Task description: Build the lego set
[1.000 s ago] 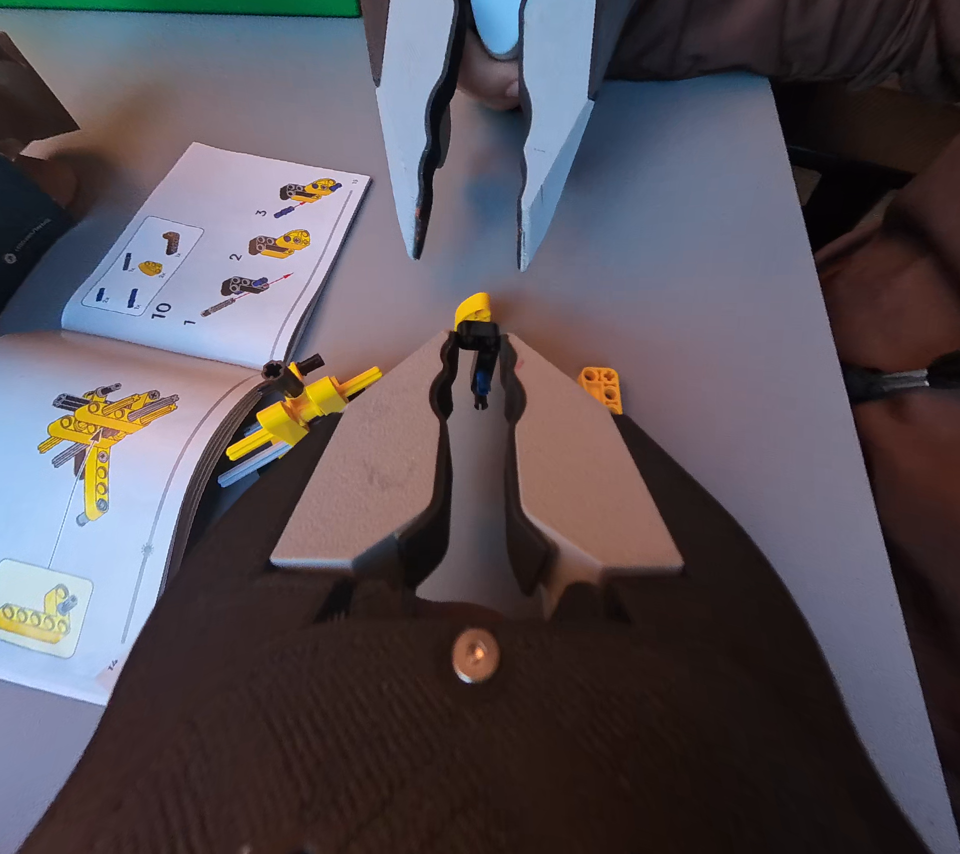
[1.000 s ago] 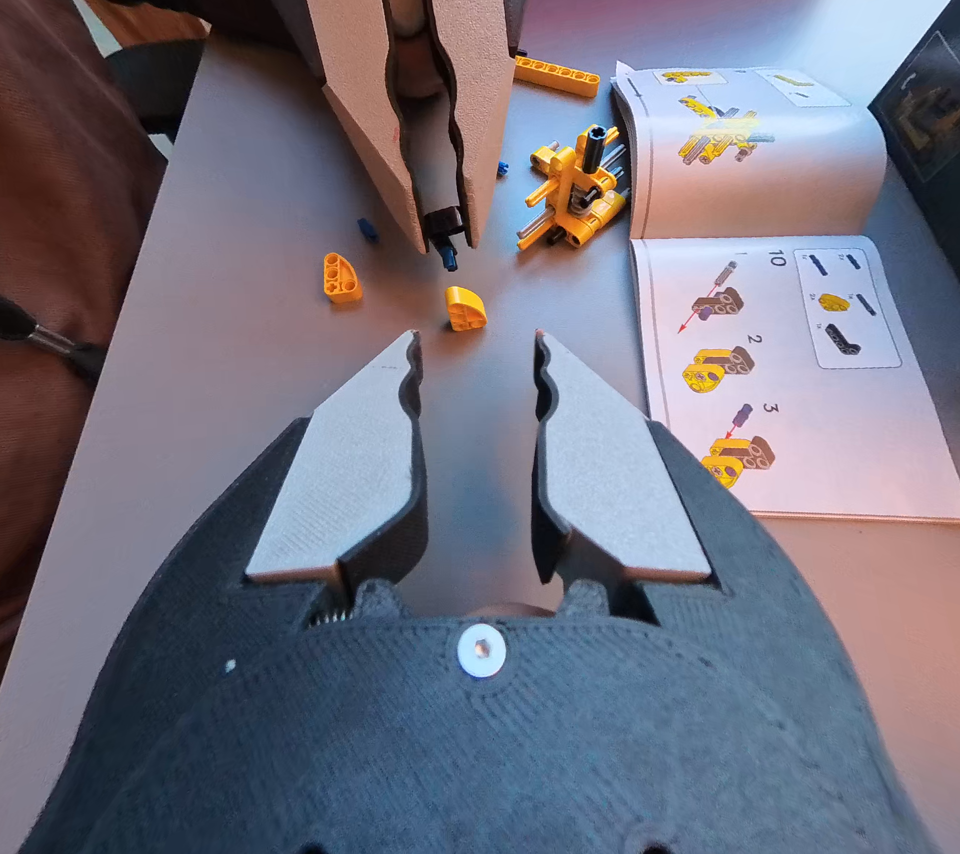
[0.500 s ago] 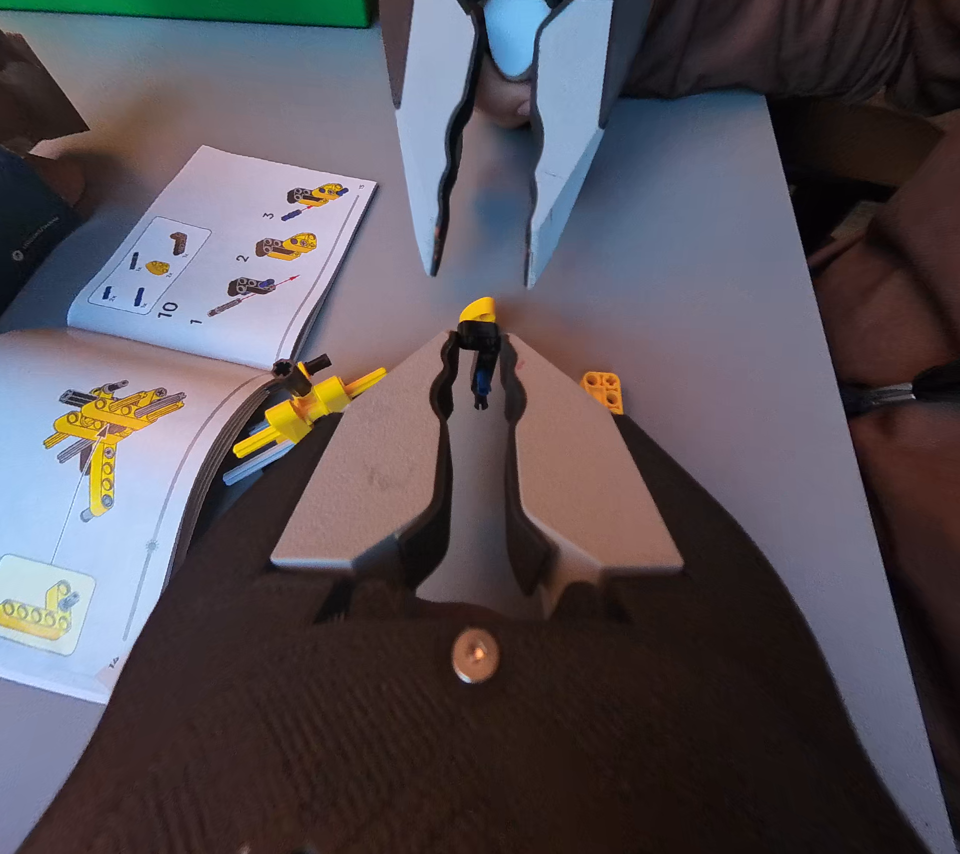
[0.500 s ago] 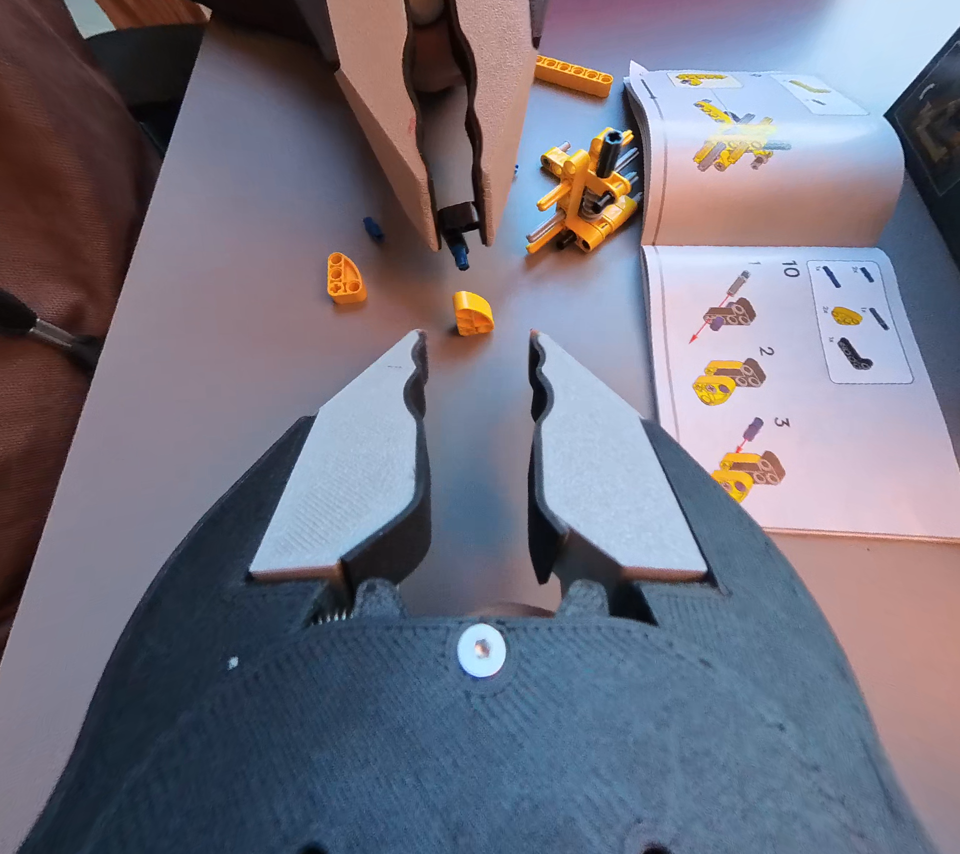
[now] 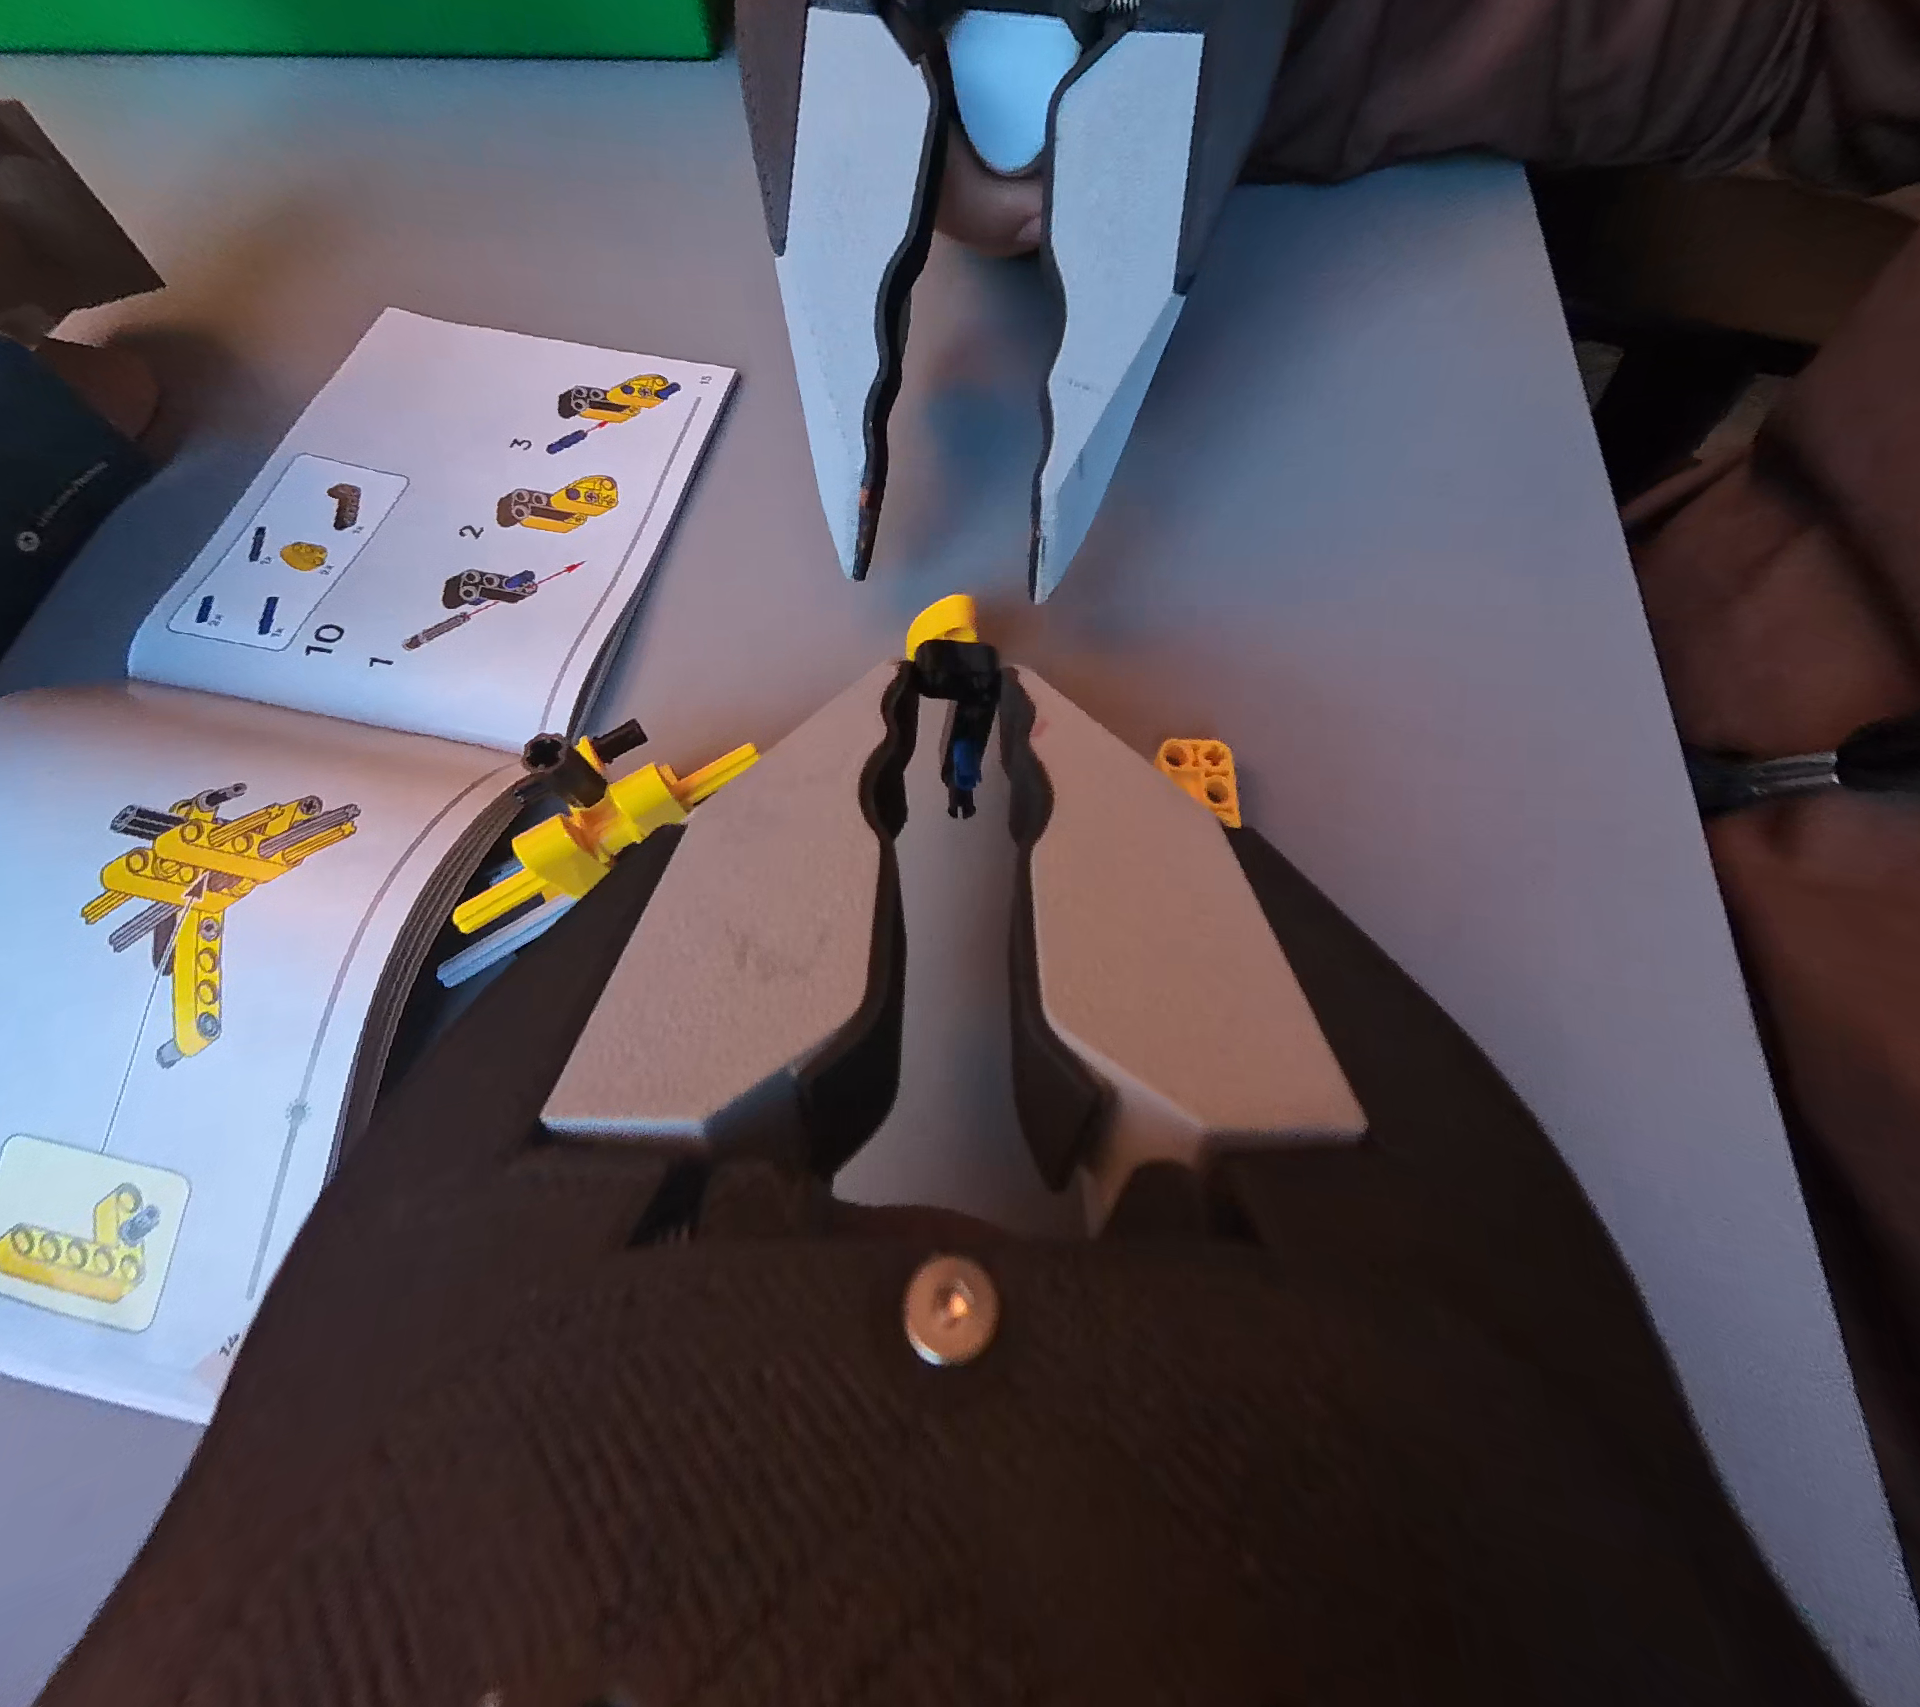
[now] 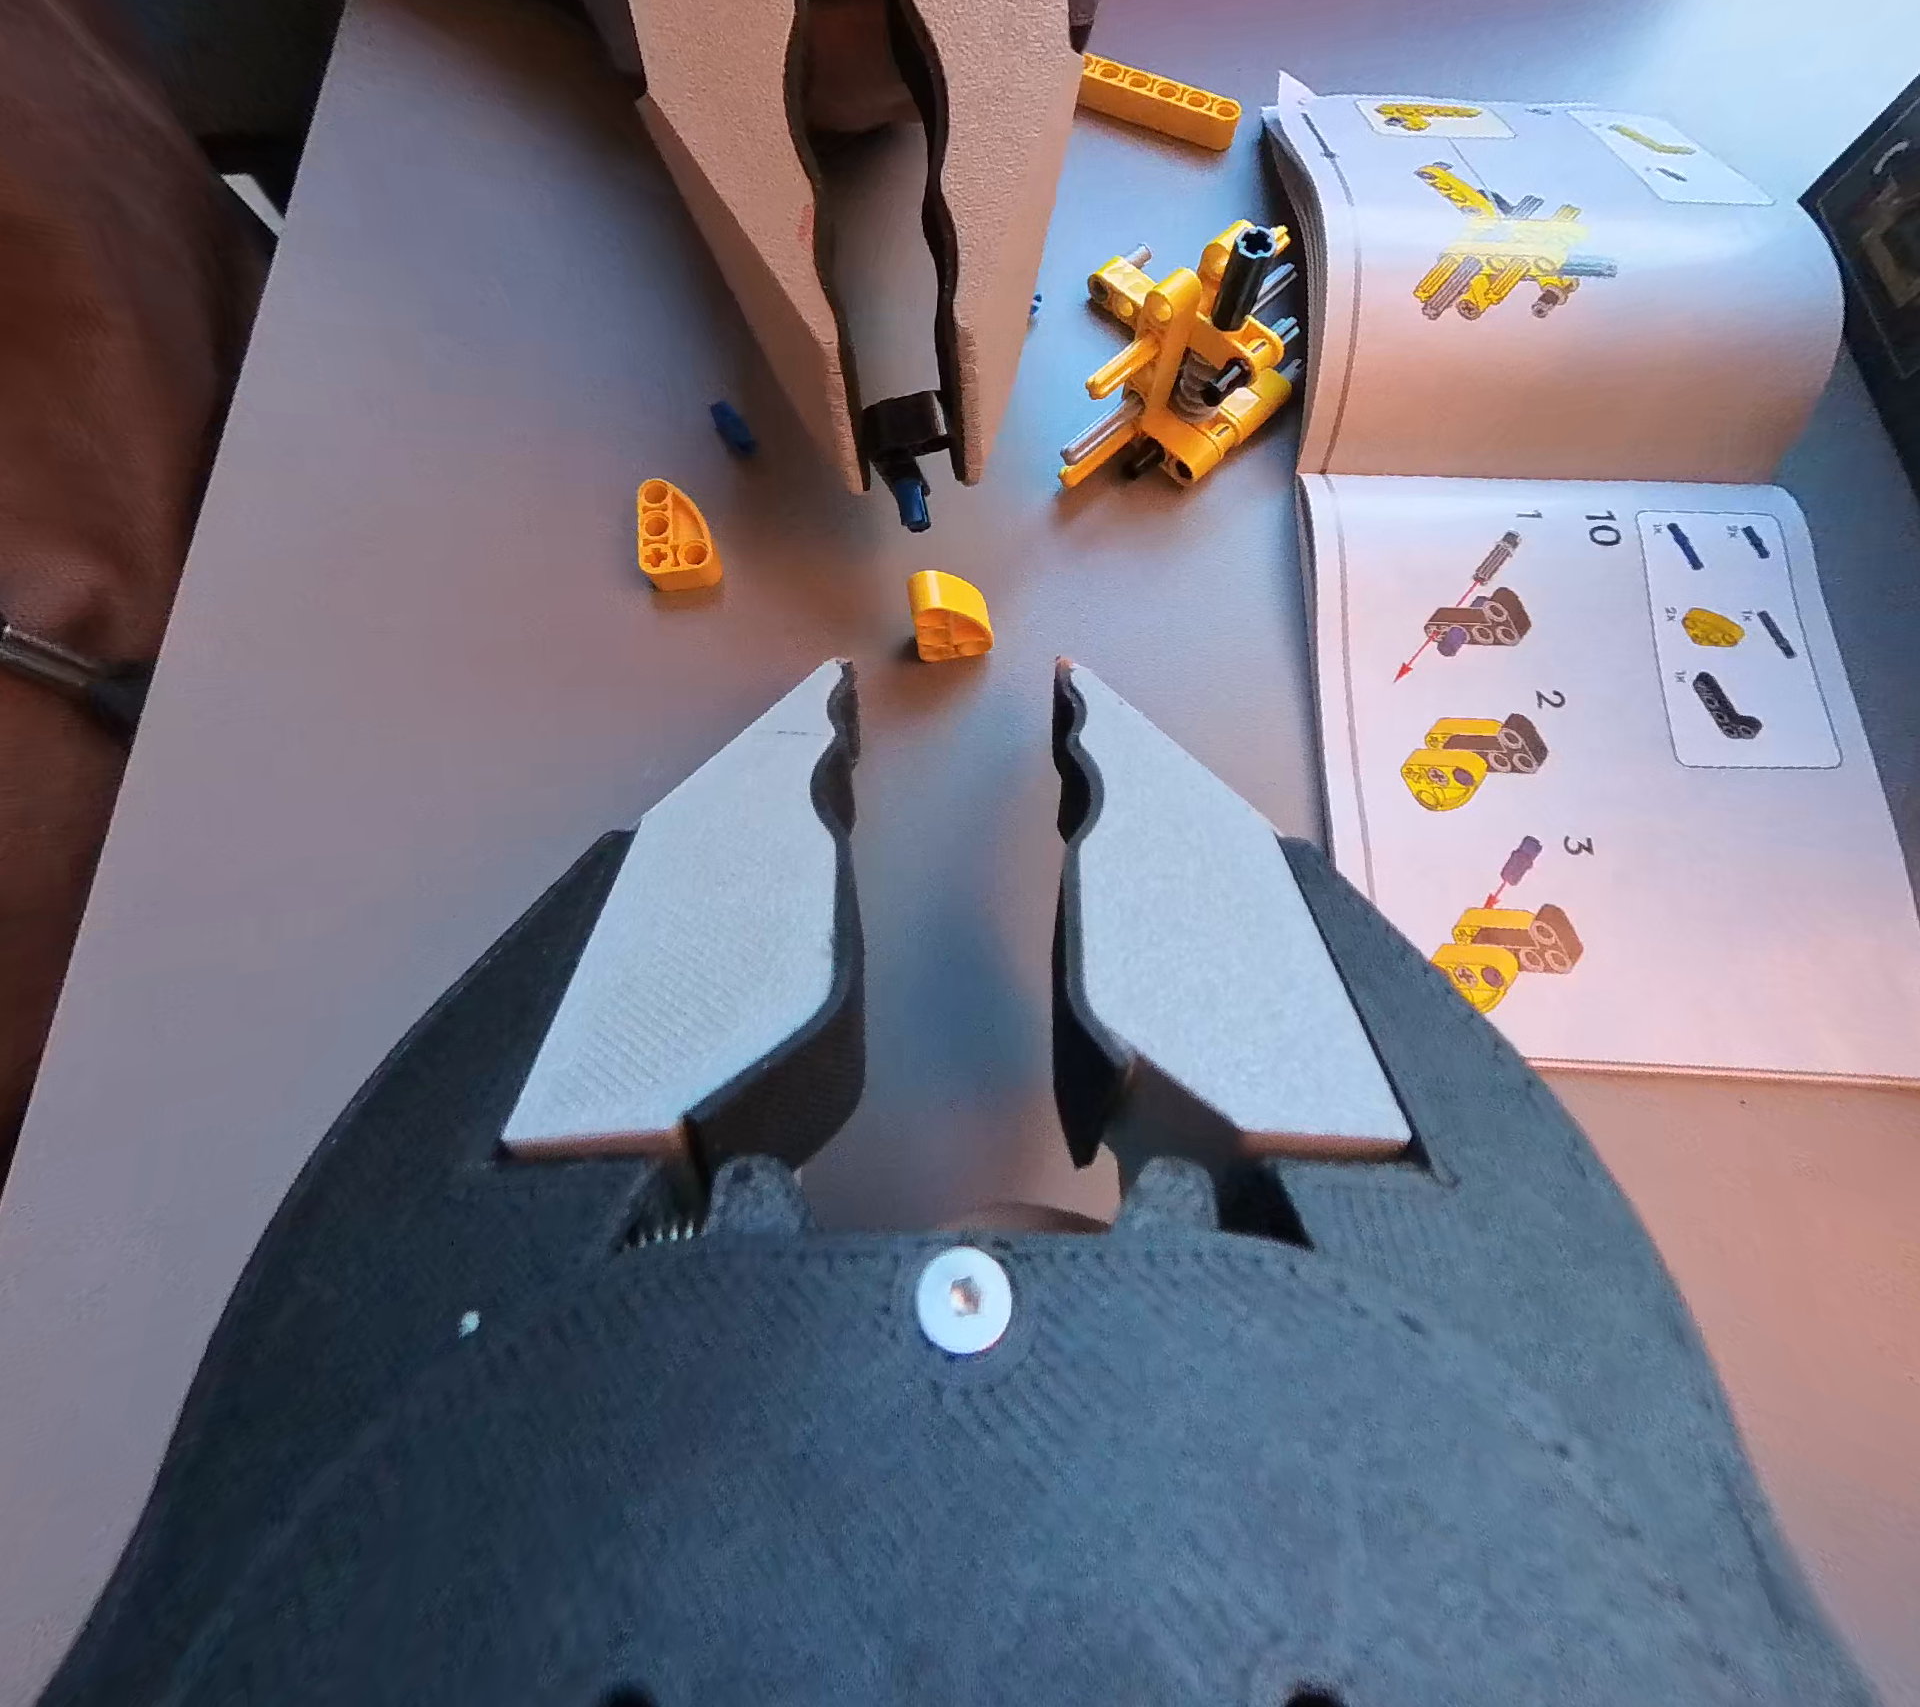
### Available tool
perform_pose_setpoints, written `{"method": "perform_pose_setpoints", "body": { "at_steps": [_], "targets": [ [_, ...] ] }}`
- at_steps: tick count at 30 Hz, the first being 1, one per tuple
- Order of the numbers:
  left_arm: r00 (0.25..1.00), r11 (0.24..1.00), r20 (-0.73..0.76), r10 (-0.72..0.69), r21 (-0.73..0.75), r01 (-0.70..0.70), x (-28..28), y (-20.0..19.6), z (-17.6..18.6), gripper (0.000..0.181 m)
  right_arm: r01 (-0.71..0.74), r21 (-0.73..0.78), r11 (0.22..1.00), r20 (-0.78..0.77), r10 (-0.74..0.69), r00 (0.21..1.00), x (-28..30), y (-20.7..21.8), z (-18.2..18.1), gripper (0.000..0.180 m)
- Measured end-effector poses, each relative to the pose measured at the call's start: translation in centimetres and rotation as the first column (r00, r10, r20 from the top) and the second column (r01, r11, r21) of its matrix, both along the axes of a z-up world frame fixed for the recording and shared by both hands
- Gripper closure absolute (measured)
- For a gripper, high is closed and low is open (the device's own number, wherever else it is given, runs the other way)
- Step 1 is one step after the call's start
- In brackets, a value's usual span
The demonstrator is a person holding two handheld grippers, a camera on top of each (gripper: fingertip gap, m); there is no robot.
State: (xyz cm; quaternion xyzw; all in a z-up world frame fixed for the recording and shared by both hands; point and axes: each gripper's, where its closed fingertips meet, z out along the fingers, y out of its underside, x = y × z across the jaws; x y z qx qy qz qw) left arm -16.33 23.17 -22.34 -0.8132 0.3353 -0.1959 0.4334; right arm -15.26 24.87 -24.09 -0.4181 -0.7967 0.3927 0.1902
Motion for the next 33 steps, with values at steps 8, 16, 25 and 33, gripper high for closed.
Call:
{"method": "perform_pose_setpoints", "body": {
  "at_steps": [8,16,25,33],
  "targets": [
    [1.000,1.000,0.019,0.008,-0.014,-0.008,-0.15,0.13,0.03,0.168,0.005,-0.002,1.000,0.004,-0.005,1.000,-0.08,-0.03,-0.04,0.145],
    [1.000,1.000,0.027,0.001,-0.025,0.000,-0.09,0.07,-0.01,0.168,0.012,-0.002,1.000,0.013,-0.012,1.000,-0.15,0.05,-0.15,0.145],
    [0.999,0.999,0.035,0.006,-0.042,-0.004,-0.17,0.14,-0.11,0.168,0.000,-0.007,1.000,0.031,0.000,1.000,-0.49,-0.45,-0.32,0.145],
    [0.996,0.999,0.086,-0.015,-0.048,0.019,-0.07,-0.07,0.40,0.168,0.000,-0.008,1.000,0.043,0.000,0.999,-0.80,-0.58,-0.48,0.144]
  ]
}}
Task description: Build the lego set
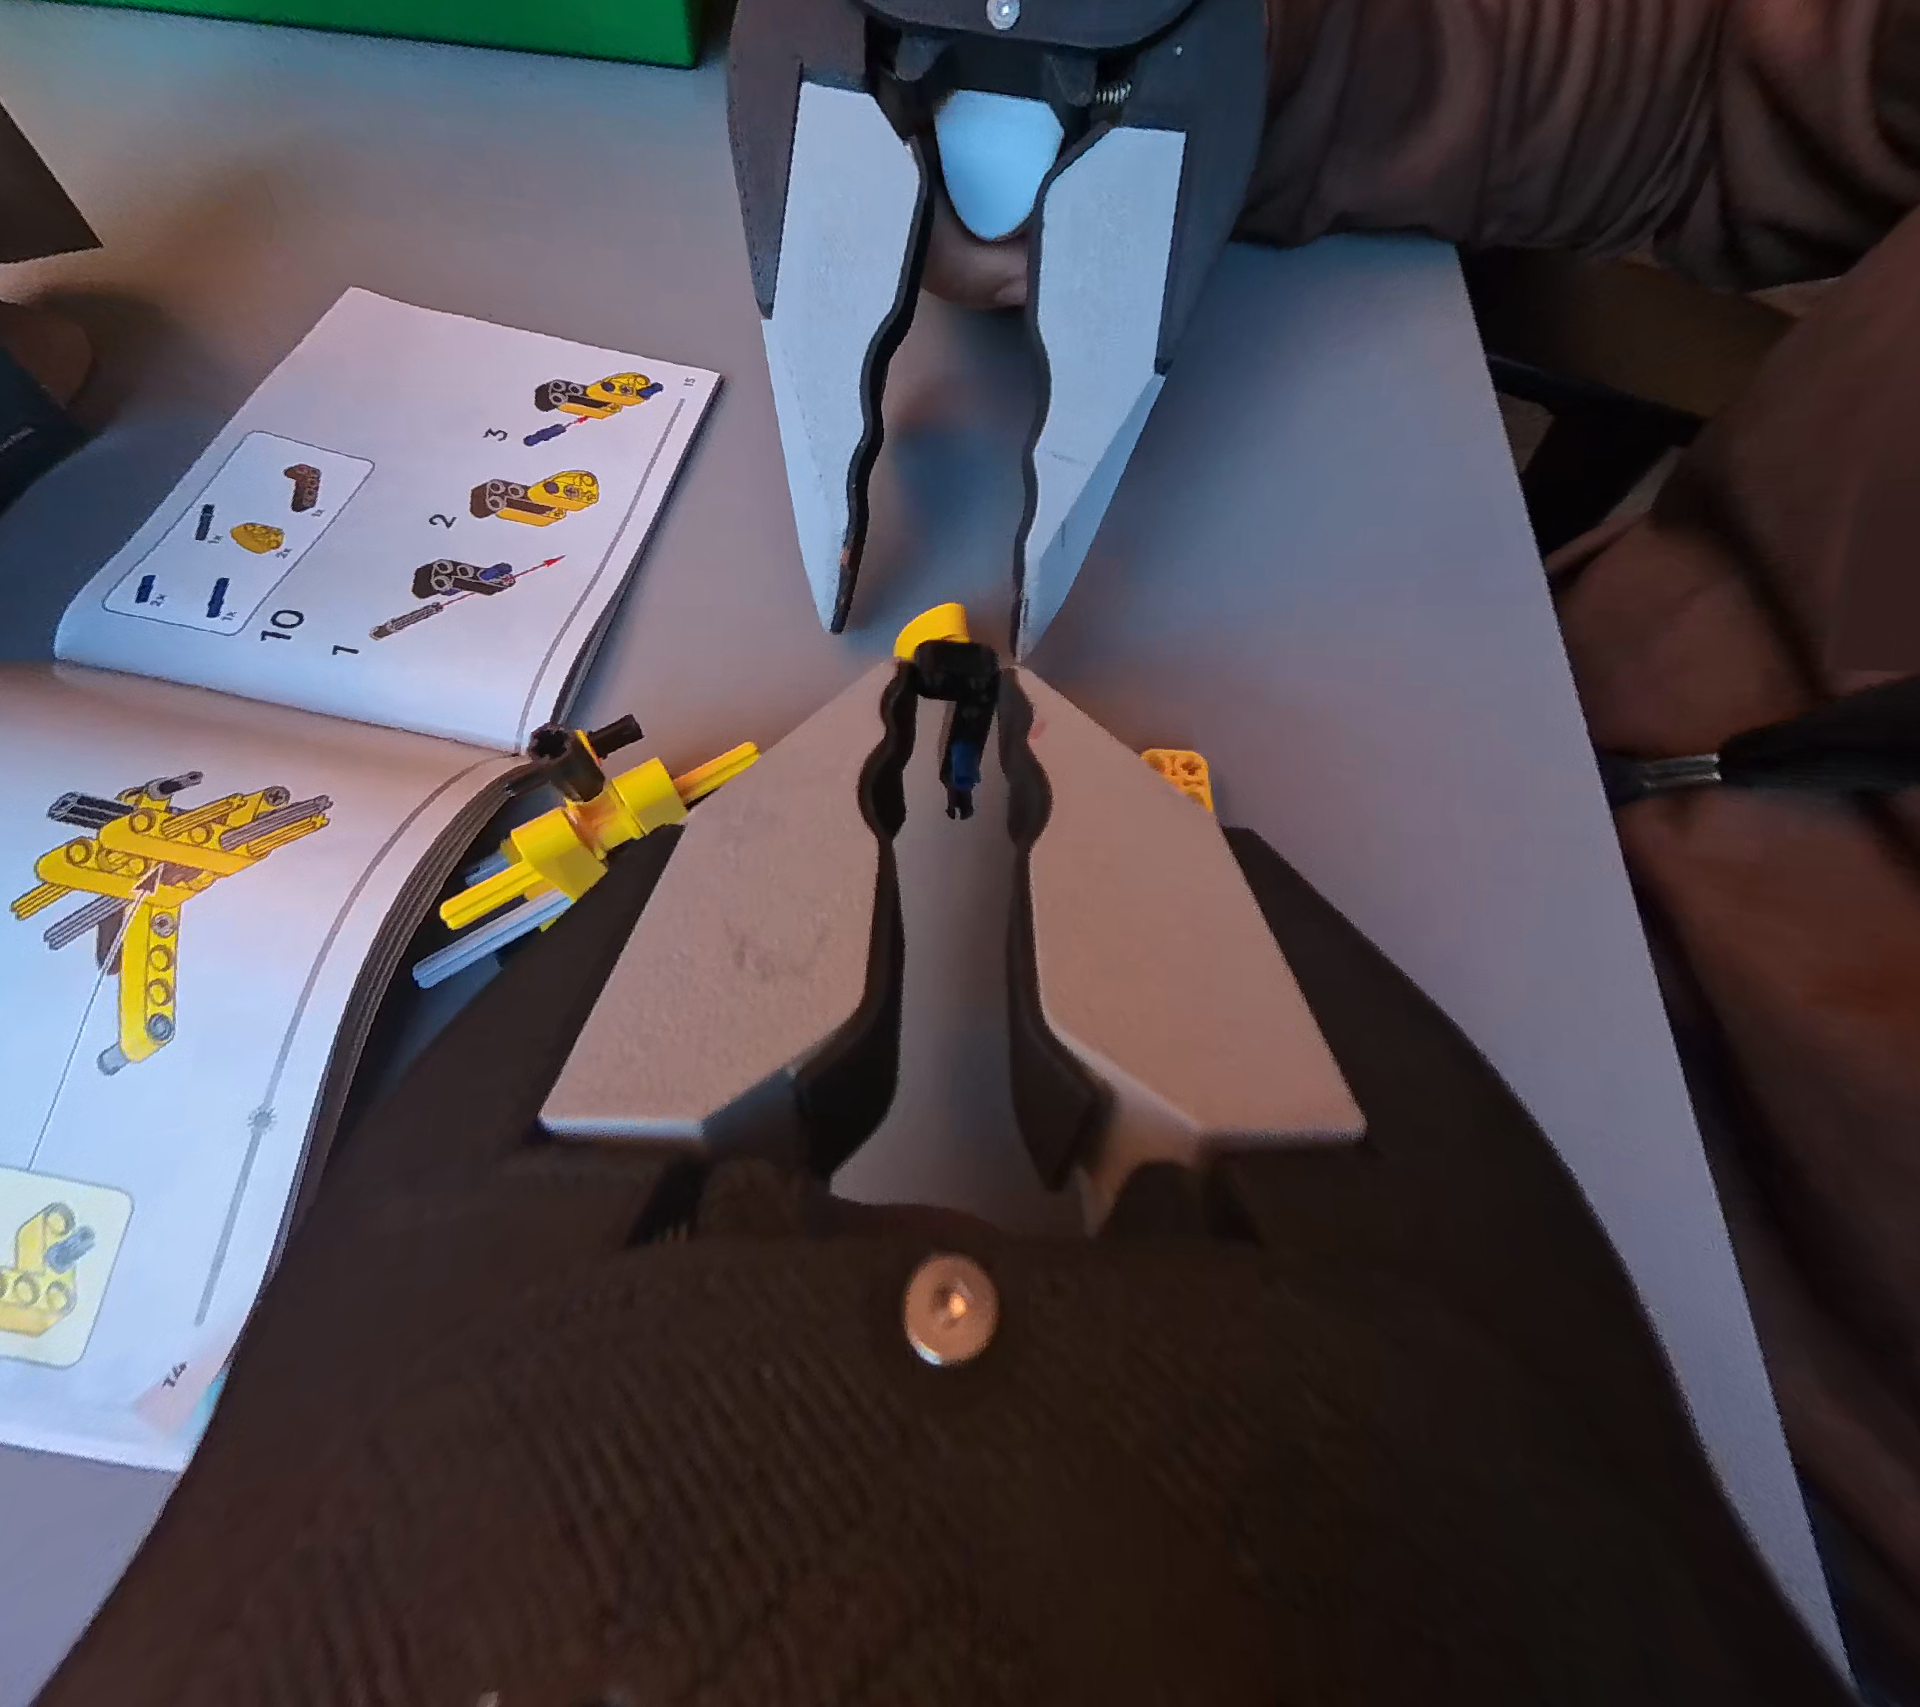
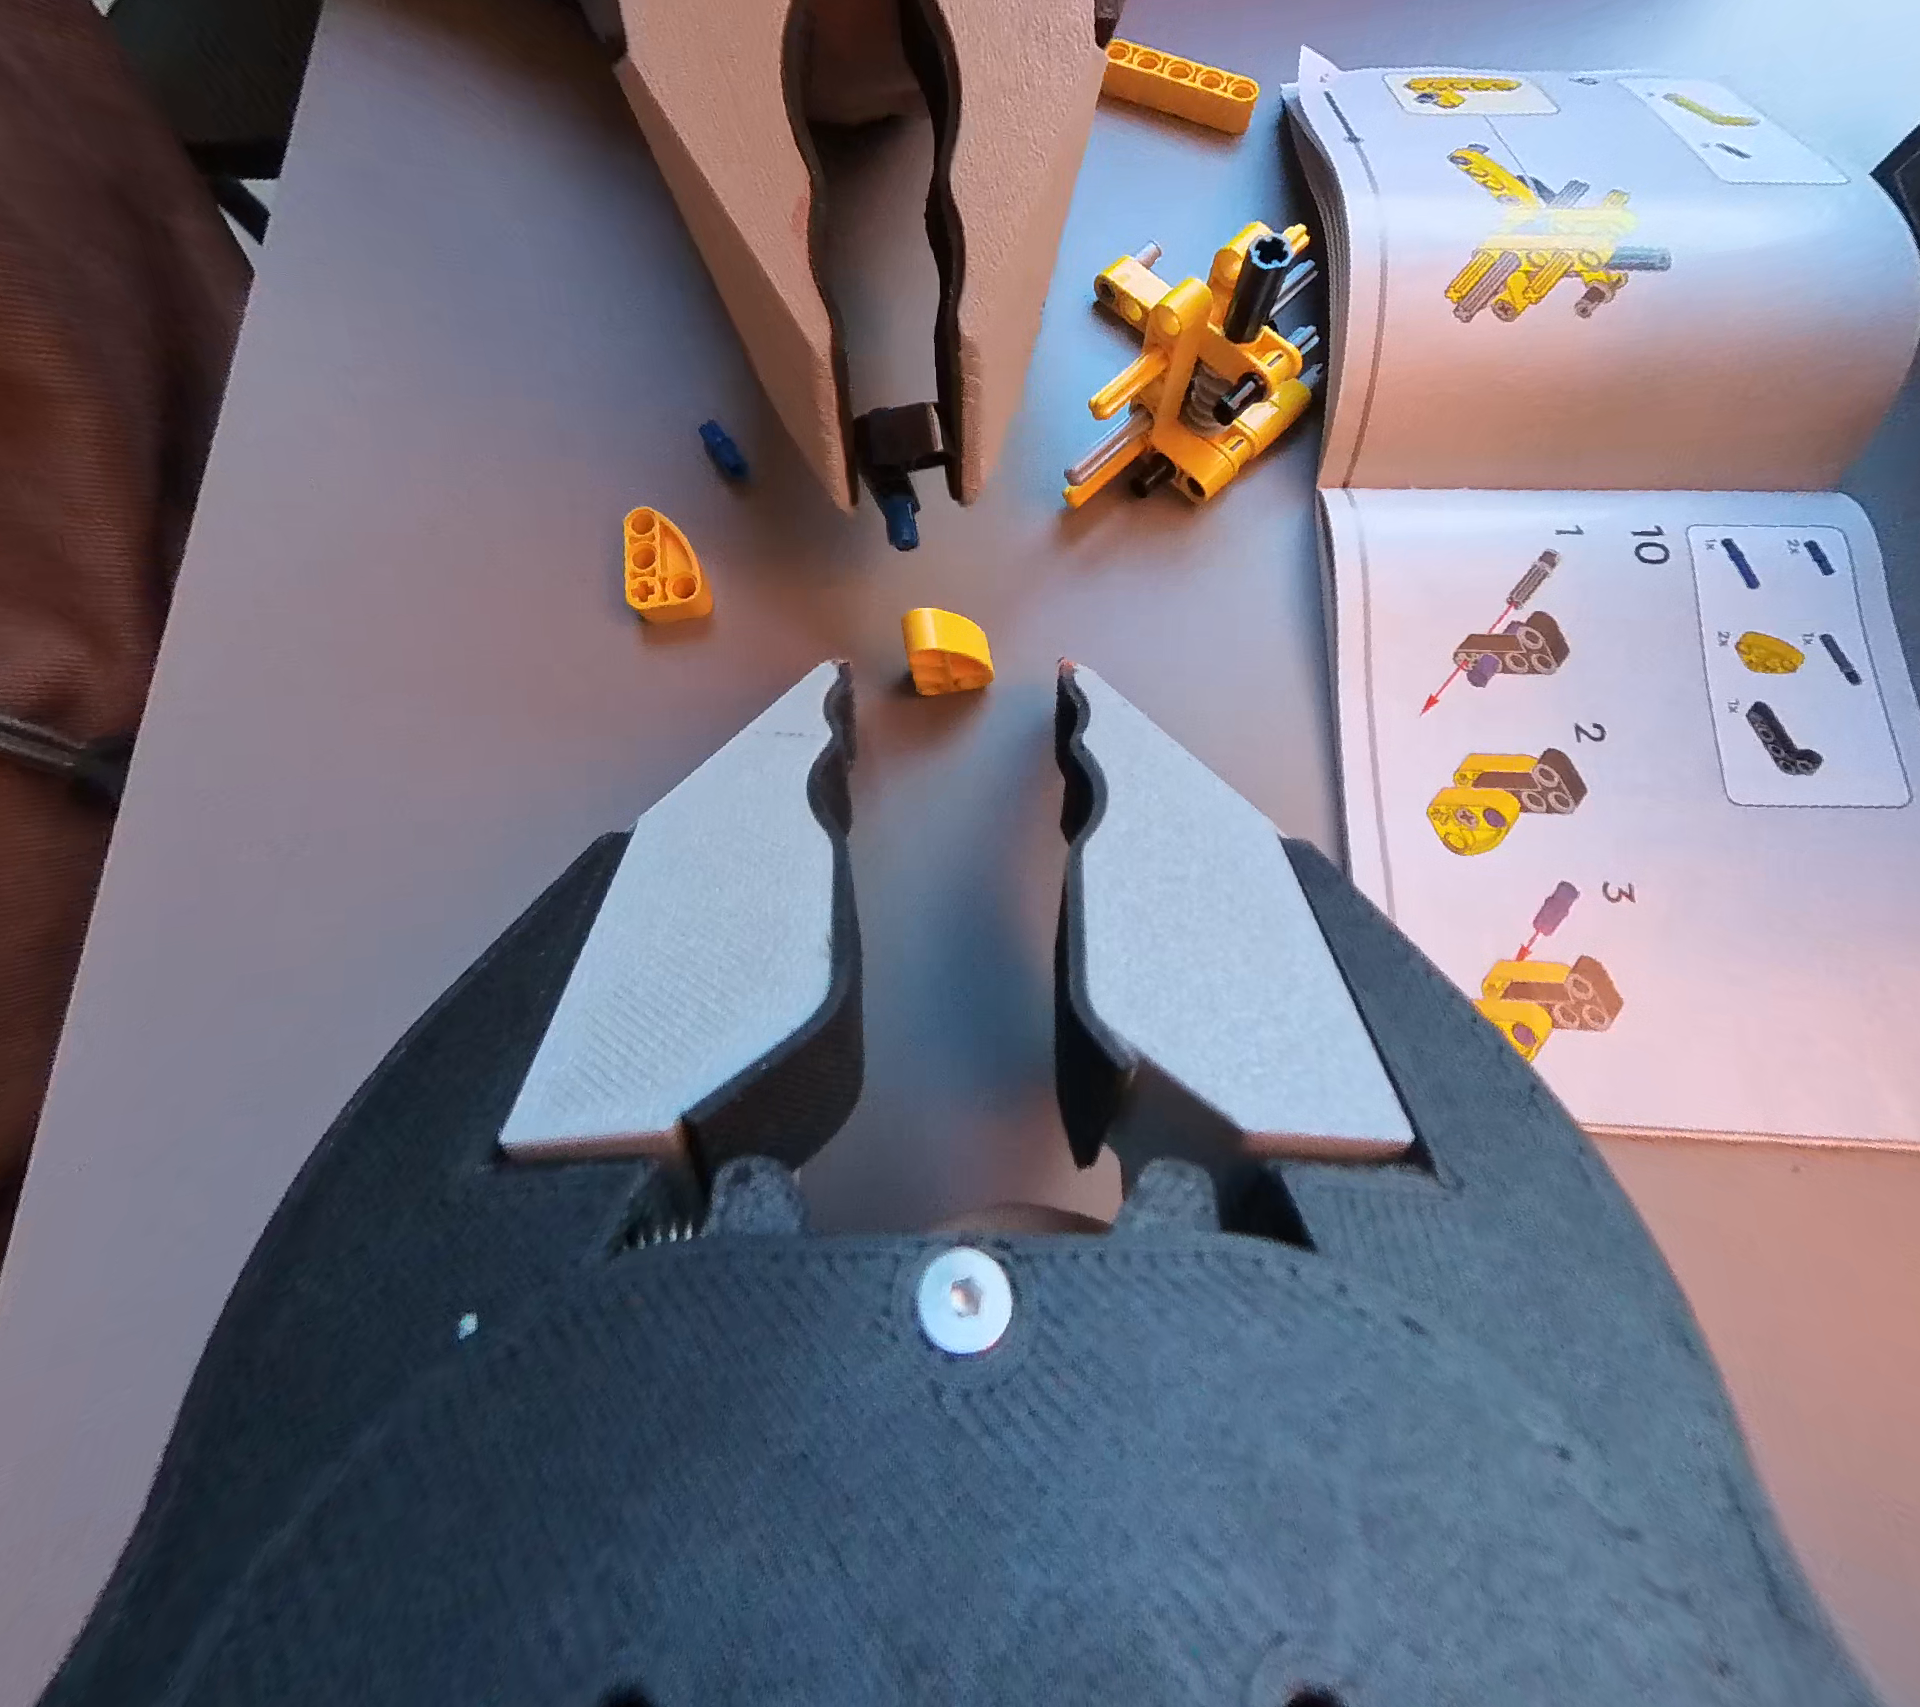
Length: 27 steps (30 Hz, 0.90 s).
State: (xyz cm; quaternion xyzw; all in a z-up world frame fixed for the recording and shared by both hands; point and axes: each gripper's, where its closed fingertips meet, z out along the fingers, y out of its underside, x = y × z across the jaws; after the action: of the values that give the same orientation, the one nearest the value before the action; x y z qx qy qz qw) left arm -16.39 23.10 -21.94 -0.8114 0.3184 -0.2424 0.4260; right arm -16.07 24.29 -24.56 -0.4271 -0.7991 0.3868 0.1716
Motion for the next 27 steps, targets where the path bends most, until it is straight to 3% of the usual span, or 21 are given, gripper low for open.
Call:
{"method": "perform_pose_setpoints", "body": {
  "at_steps": [8,20,27],
  "targets": [
    [1.000,1.000,0.009,-0.007,-0.008,0.007,0.0,0.0,0.0,0.168,-0.016,0.024,1.000,0.001,0.016,1.000,0.0,-0.2,-0.2,0.148],
    [0.999,0.998,0.034,-0.013,0.058,0.011,0.2,0.0,1.0,0.168,-0.013,-0.087,0.996,-0.160,-0.001,0.987,0.3,0.4,3.0,0.148],
    [0.979,0.937,0.087,-0.185,0.317,0.148,2.5,-1.9,4.7,0.169,-0.120,-0.389,0.913,-0.158,0.062,0.985,1.2,-1.4,5.7,0.149]
  ]
}}
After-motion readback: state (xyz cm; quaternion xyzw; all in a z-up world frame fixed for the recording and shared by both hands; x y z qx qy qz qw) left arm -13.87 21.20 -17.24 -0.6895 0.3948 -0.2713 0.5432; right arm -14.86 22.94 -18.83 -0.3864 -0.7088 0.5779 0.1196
